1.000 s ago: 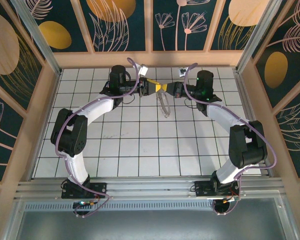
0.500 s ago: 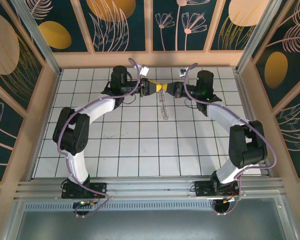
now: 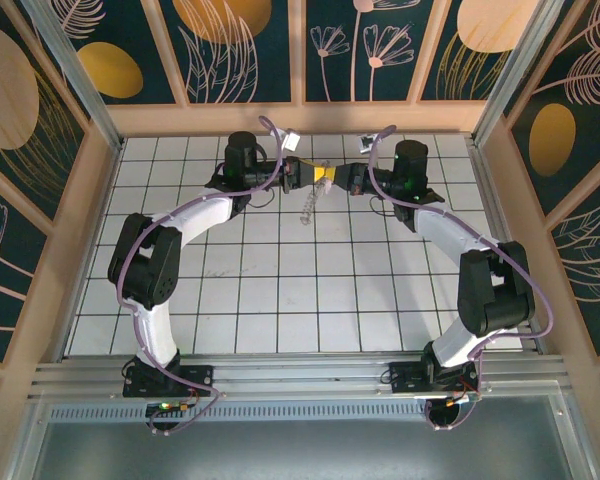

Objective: Put the keys on the keyring

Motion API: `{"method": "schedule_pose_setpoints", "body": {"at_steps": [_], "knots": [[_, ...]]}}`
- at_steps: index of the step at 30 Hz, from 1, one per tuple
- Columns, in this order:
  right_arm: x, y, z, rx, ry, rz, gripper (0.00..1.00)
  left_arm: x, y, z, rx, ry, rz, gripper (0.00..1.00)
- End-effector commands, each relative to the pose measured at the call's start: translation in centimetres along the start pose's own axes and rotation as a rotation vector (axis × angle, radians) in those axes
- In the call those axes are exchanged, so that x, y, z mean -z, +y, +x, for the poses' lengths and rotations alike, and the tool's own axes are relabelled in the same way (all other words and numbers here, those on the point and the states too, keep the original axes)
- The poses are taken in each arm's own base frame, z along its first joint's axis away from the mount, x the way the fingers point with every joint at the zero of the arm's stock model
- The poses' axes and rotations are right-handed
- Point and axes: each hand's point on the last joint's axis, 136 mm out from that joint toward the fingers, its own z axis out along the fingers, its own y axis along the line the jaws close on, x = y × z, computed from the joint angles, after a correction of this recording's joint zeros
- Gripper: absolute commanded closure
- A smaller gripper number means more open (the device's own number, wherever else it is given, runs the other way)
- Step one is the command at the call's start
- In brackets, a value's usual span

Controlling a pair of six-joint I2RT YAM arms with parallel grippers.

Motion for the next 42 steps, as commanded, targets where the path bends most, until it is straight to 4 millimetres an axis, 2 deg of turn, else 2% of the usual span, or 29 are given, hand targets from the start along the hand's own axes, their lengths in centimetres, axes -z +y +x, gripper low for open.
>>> {"method": "schedule_pose_setpoints", "body": {"at_steps": [1,2,4,8,13,17,23,42], "knots": [[0.8,3.0,-2.4,0.099,-0.052,-0.050,0.87,-0.3,-1.0,-0.4,-0.036,-0.051,0.029,1.00],[1.3,3.1,-2.6,0.099,-0.067,-0.046,0.81,-0.2,-1.2,-0.6,-0.038,-0.068,0.029,1.00],[2.3,3.2,-3.0,0.102,-0.098,-0.040,0.75,0.0,-1.4,-0.9,-0.031,-0.096,0.036,1.00],[4.3,3.6,-3.1,0.110,-0.152,-0.036,0.70,0.3,-2.4,-1.3,-0.017,-0.133,0.083,1.00],[5.5,4.1,-2.4,0.124,-0.191,-0.050,0.65,0.6,-3.3,-1.6,-0.011,-0.153,0.120,1.00],[5.4,4.7,-1.8,0.123,-0.207,-0.090,0.62,0.8,-3.8,-1.9,-0.003,-0.170,0.136,1.00],[4.3,5.1,-0.9,0.142,-0.206,-0.120,0.58,1.0,-4.4,-2.0,0.004,-0.179,0.160,1.00],[3.6,5.0,0.9,0.208,-0.193,-0.222,0.57,0.7,-6.1,-2.0,0.002,-0.165,0.210,1.00]]}}
